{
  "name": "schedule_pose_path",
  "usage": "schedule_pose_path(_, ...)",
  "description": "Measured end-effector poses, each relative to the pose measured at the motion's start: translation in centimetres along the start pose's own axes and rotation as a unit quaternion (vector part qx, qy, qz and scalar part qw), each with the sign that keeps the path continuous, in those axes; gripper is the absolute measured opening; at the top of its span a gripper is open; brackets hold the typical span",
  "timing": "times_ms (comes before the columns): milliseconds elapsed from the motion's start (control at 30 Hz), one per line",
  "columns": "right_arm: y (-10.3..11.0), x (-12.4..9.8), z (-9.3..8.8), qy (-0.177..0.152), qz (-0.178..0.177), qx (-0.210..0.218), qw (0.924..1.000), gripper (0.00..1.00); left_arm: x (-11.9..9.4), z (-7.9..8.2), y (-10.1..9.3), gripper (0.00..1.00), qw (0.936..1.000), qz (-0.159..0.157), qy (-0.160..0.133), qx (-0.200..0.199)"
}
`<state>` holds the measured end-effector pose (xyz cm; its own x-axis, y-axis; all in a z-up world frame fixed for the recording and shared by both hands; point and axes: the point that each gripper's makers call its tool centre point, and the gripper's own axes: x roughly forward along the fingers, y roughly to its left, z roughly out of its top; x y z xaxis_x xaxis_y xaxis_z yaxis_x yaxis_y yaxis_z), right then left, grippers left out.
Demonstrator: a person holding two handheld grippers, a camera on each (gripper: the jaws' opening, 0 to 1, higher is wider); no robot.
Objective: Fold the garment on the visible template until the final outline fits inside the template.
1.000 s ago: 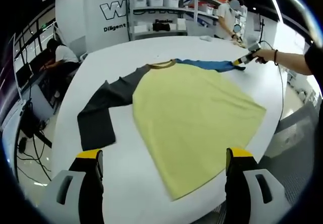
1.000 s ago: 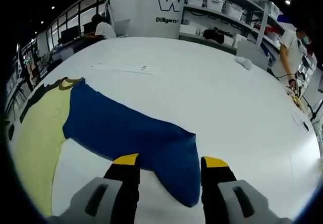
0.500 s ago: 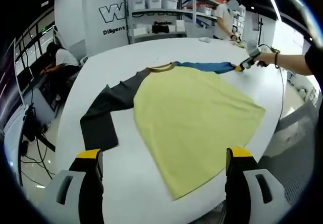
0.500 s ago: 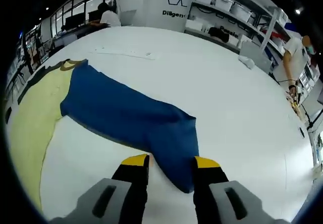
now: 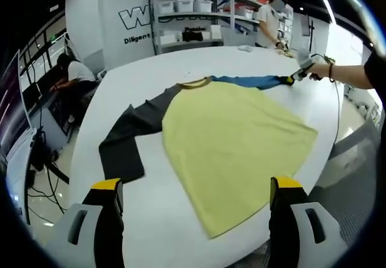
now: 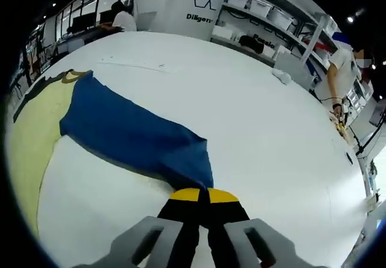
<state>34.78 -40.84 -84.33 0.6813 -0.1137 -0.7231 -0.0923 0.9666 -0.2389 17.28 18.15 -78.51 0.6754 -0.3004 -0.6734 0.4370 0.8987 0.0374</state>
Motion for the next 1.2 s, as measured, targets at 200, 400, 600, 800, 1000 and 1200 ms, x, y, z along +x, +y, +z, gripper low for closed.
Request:
schedule_pose_path(200,-2.8,-0.2,0.3,-0.015,-0.030,0.033,0.9989,0.00,-0.1,0.1,-0.1,0.98,1.0000,-0.002,-0.003,0.002)
schedule_pose_path(400,-4.4,0.7,-0.2,-0.010,-0.041,0.070,0.9967,0.00,-0.1,-0.1,-0.1,0.98,1.0000,-0.005,0.004,0.007)
schedule_pose_path(600,-4.4,1.7,-0.5,-0.005,-0.039,0.085,0.9956,0.00,0.0,0.0,-0.1,0.98,0.9998,-0.006,0.009,0.015)
schedule_pose_path(800,-4.3,2.2,-1.4,0.012,-0.041,0.132,0.9903,0.00,0.1,0.0,-0.2,0.98,0.9998,-0.007,0.013,0.016)
schedule_pose_path(1000,-5.0,2.3,-2.4,0.030,-0.050,0.149,0.9871,0.02,0.2,-0.1,-0.3,0.97,0.9997,-0.008,0.015,0.017)
schedule_pose_path(1200,-4.1,0.0,-2.7,0.025,-0.055,0.156,0.9860,0.09,0.2,-0.1,-0.6,0.97,0.9997,-0.012,0.014,0.018)
